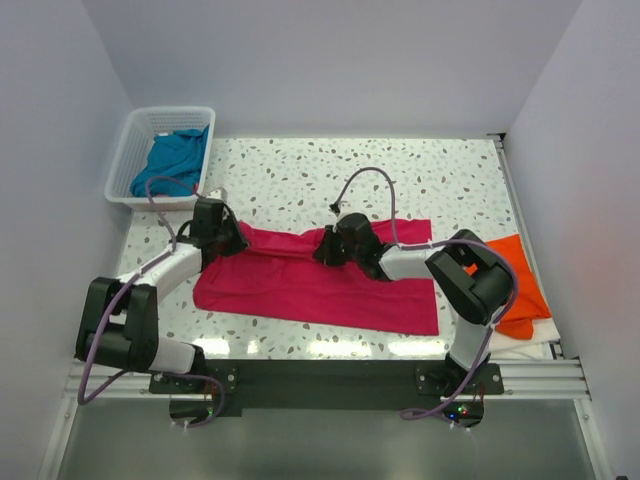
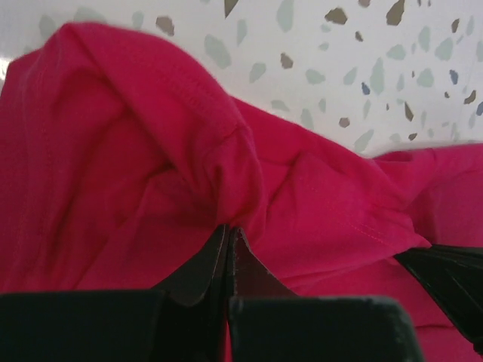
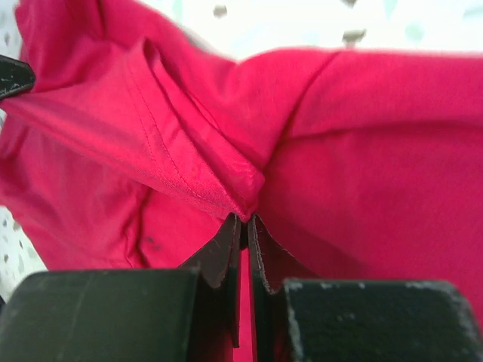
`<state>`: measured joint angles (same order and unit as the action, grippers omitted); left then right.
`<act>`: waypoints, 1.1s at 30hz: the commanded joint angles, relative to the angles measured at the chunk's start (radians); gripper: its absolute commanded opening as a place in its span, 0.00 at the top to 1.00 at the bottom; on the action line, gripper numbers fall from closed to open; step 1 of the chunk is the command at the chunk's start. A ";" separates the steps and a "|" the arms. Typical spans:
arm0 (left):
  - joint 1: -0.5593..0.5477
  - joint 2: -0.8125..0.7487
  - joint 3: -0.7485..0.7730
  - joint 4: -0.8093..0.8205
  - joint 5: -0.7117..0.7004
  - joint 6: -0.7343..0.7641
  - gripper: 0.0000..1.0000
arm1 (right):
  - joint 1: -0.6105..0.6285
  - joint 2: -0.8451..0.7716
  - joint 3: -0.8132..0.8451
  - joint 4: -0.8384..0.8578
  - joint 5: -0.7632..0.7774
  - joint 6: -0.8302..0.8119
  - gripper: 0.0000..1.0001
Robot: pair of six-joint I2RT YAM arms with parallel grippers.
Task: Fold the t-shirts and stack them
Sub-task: Fold the tshirt
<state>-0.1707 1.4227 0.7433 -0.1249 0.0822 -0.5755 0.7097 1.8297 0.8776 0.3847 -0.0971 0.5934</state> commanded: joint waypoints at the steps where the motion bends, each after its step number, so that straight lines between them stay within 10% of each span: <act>1: 0.005 -0.060 -0.081 0.166 -0.024 -0.078 0.99 | 0.017 -0.037 -0.051 0.117 -0.015 0.025 0.98; 8: 0.005 -0.159 -0.114 0.171 -0.010 -0.078 0.52 | 0.022 -0.104 -0.107 0.105 -0.004 0.003 0.71; 33: -0.167 0.219 0.191 -0.033 -0.079 0.071 0.47 | 0.042 0.072 0.244 -0.194 0.019 -0.086 0.63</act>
<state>-0.3267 1.6596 0.9375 -0.1661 0.0238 -0.5301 0.7376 1.8935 1.0790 0.2104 -0.0895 0.5377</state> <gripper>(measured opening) 0.539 0.369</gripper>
